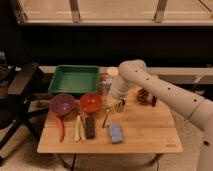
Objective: Place fork in purple bowl
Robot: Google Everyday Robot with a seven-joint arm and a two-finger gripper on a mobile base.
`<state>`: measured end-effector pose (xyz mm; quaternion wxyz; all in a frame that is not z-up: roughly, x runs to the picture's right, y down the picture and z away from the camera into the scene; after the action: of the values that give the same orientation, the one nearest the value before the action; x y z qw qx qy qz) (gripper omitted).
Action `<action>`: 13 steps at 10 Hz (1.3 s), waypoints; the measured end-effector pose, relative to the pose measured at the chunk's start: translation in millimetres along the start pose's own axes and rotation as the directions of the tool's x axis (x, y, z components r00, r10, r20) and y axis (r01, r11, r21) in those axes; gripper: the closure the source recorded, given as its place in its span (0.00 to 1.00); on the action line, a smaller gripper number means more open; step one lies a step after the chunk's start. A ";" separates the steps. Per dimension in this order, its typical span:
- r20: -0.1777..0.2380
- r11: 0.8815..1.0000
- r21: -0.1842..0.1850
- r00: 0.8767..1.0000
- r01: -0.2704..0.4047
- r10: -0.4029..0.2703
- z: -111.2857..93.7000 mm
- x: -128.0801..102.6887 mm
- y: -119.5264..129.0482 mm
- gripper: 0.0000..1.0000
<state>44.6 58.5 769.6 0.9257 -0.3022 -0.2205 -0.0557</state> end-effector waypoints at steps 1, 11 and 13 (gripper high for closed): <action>0.001 1.000 0.024 1.000 0.017 -0.017 -19.1 -5.6 -4.4 0.94; 0.052 0.890 0.345 0.940 0.299 -0.336 -129.4 -135.8 -111.7 0.94; 0.156 0.863 0.398 0.904 0.311 -0.398 -111.1 -164.4 -142.0 0.94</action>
<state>-94.8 -126.6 692.9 0.9065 -0.0840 -0.3861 -0.1485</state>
